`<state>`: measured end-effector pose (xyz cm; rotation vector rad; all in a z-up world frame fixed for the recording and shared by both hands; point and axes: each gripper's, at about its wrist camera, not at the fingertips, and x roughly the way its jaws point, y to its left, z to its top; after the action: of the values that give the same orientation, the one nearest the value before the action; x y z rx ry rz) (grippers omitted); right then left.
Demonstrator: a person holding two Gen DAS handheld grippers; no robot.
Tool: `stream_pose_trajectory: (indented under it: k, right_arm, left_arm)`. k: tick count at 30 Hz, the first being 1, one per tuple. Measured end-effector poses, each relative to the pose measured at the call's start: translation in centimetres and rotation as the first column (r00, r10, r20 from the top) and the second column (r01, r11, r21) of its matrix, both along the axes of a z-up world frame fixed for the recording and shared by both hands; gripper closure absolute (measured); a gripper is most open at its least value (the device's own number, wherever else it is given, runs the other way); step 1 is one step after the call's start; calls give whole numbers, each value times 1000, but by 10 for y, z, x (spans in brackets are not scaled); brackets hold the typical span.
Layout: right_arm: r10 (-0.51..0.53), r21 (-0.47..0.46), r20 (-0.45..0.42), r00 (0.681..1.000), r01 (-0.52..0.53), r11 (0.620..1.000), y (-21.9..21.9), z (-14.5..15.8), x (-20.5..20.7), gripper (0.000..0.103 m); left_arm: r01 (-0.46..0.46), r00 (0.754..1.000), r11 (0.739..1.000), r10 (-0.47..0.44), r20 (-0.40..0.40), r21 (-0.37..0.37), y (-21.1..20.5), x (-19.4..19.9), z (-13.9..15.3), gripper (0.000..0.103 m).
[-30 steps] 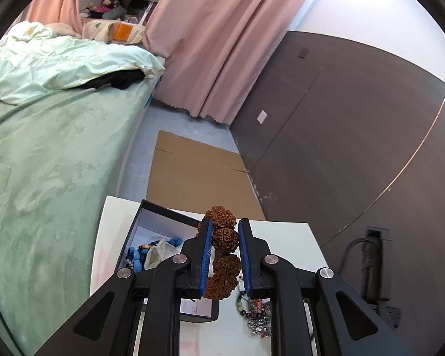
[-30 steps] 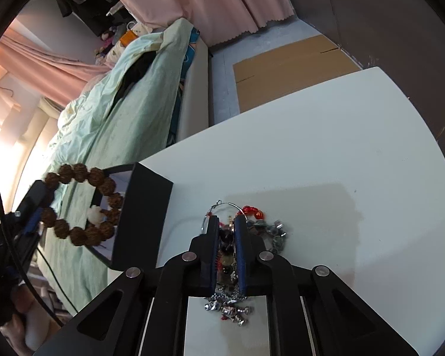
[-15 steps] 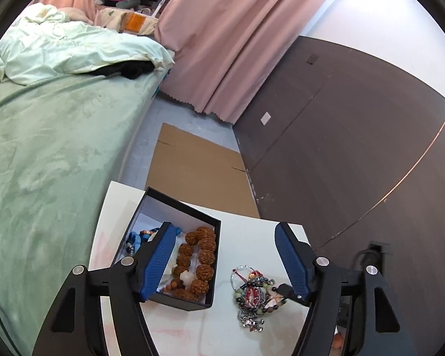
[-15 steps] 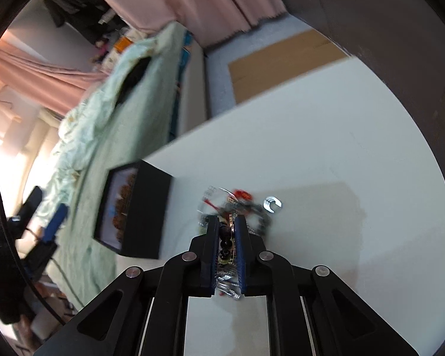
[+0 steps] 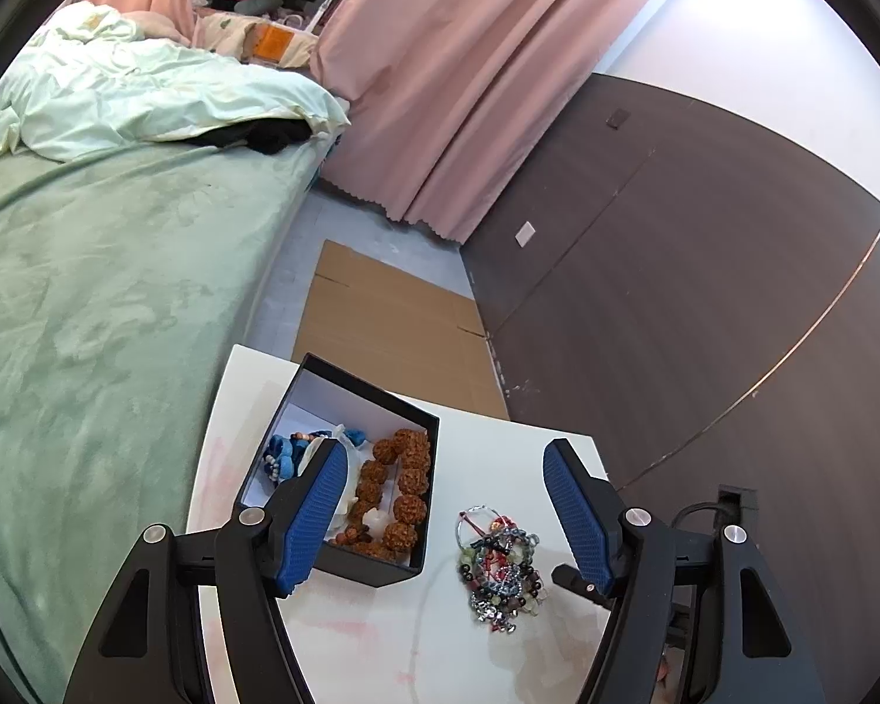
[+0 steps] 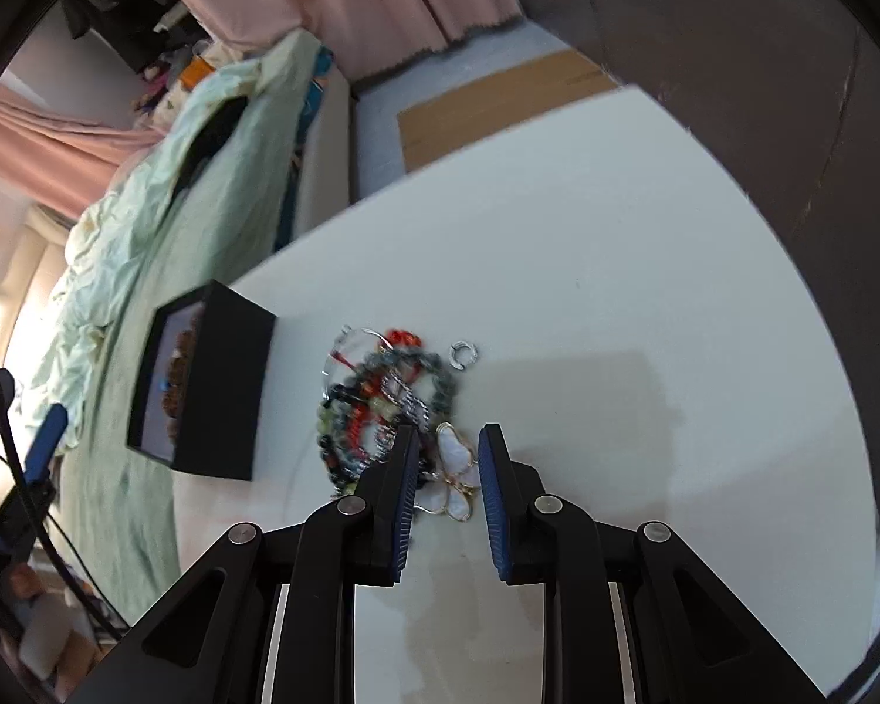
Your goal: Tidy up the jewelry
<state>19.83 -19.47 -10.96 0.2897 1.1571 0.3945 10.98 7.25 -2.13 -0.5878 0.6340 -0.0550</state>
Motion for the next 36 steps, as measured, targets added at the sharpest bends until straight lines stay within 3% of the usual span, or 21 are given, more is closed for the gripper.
stream_pose_trajectory:
  k: [8,10,11,23,27,30,36]
  right_arm:
    - [38,-32,-25,999,-39,999,17,-15,2,81]
    - [38,-47,-21,999,-38,998,19,-15,2,94]
    - [29,-41,-18,999,-30,999,18,-15,1,93]
    - [39,145,156,987,-62,988,10,43,-17,93]
    - [39,205,208,977,-83,975,16,59,-21,93]
    - [42,258,241,970,-106,960,23,67,-22,93]
    - [60,326,299,952,-161,931,48,80,-24,93]
  left_arm:
    - [2,1000,1000,-2,-5,5,0,-2,0,33]
    - [-1,1000,1000,1,-7,1,2,-2,0,33]
    - [-3,1000,1000,3,-8,-2,3,-2,0,33]
    - [-22,1000,999,22,-5,24,14,-3,2,32]
    - [-30,999,998,31,-9,61,17,-3,1,17]
    - [-39,999,997,40,-12,72,20,-2,-1,12]
    - [-103,995,993,103,-3,49,33,-2,-4,11]
